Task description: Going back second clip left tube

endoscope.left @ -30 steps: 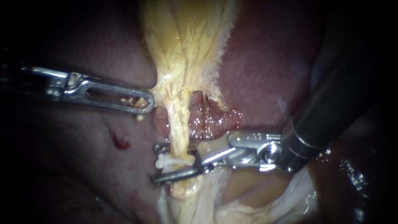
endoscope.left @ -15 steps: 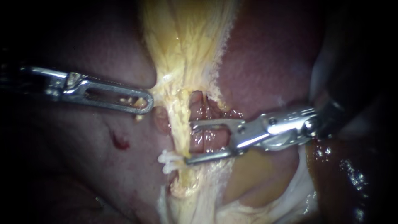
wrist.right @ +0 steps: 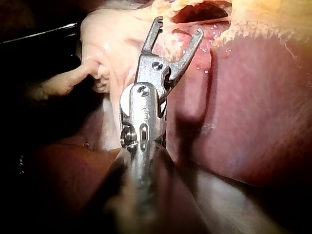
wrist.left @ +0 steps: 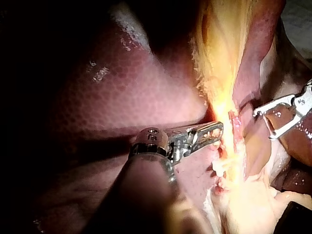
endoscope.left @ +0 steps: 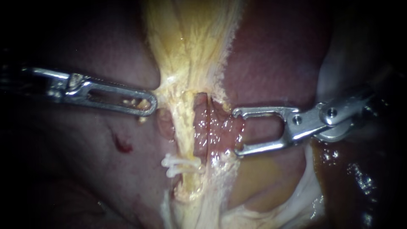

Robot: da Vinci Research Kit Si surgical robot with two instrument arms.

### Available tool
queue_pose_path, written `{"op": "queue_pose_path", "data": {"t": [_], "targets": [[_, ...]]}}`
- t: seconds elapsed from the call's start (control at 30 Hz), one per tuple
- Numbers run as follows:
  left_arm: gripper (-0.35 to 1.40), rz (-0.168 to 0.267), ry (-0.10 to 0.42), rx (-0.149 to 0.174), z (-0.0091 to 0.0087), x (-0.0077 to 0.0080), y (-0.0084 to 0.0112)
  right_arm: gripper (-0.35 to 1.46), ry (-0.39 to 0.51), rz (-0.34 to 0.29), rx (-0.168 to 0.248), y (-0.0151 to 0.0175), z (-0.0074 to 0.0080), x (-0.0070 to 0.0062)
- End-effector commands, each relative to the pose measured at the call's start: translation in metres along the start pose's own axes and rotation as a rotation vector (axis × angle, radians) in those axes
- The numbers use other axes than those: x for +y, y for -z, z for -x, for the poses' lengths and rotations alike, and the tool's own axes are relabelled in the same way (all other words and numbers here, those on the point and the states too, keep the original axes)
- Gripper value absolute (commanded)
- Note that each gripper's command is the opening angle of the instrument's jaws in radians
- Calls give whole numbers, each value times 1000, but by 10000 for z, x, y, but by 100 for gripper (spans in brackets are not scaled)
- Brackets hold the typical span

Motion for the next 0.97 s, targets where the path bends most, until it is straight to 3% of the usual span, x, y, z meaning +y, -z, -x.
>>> {"op": "queue_pose_path", "data": {"t": [0.03,0.37,0.6,0.97], "targets": [[-35,2,-1,-2,-2,1,-2,50,0,-1,0,2,-1,0],[-35,10,2,-14,-15,29,-47,50,17,-6,4,19,-8,2],[-35,9,-2,0,-15,37,-76,50,22,-5,7,21,-8,2],[-35,7,-3,5,-17,36,-79,50,21,-4,9,21,-9,1]]}}
